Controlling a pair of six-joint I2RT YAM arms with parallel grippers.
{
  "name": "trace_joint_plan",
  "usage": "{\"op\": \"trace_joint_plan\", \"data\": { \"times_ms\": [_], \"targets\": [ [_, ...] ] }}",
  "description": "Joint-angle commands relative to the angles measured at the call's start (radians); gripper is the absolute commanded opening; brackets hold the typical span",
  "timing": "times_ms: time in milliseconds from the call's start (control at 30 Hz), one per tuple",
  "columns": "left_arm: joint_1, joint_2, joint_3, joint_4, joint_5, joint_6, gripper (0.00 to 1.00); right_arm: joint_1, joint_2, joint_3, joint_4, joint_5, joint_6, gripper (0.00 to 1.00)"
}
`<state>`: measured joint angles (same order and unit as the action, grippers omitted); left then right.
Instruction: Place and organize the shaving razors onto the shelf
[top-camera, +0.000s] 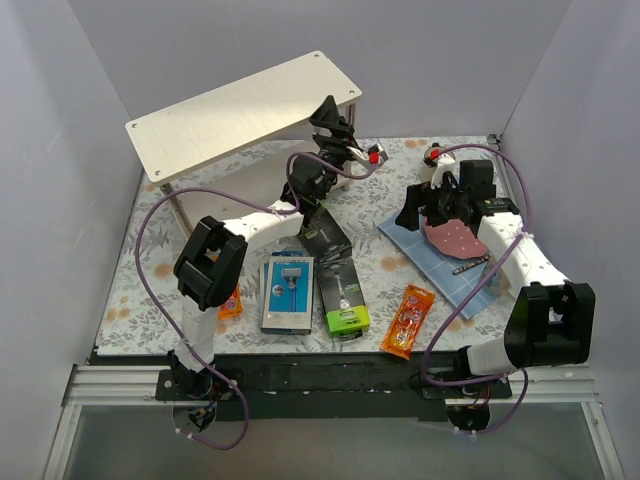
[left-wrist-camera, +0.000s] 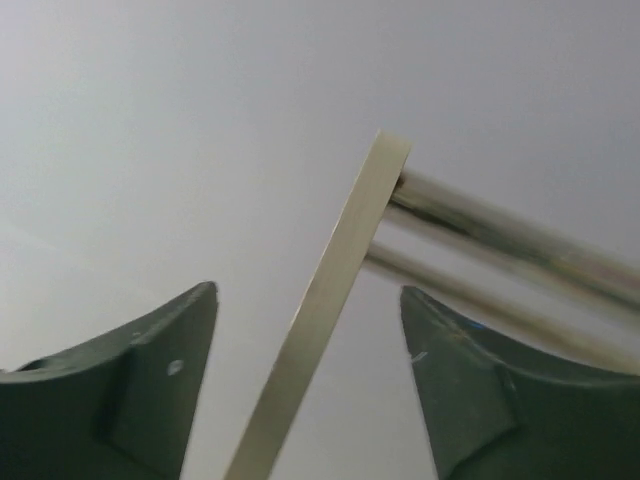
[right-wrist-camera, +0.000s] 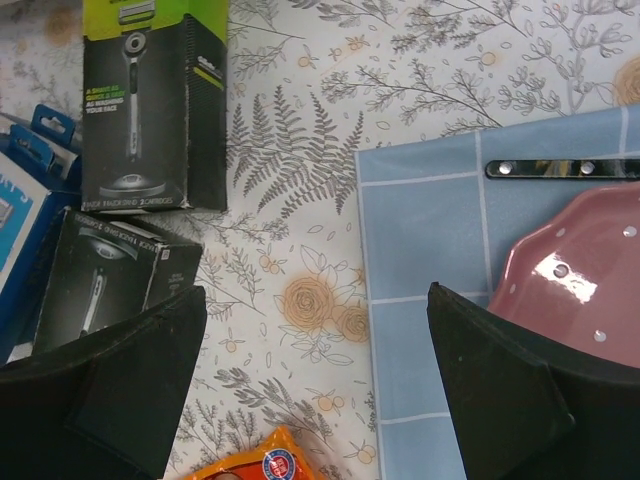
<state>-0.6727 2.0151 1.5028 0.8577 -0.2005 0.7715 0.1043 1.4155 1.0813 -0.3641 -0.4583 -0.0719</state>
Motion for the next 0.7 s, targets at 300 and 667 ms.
{"op": "trace_joint_plan", "data": {
  "times_ms": [300, 667],
  "targets": [
    [-0.097, -0.461, -0.429, 0.445, -0.182, -0.136, 0.98, 0.047, 0.135, 0.115, 0.513, -0.123, -0.005, 0.96],
    [-0.058, -1.268, -0.685, -0.638, -0.404, -0.888, 0.98, 0.167, 0.427, 0.403, 0.607, -0.017, -0.060, 0.96]
  ]
}}
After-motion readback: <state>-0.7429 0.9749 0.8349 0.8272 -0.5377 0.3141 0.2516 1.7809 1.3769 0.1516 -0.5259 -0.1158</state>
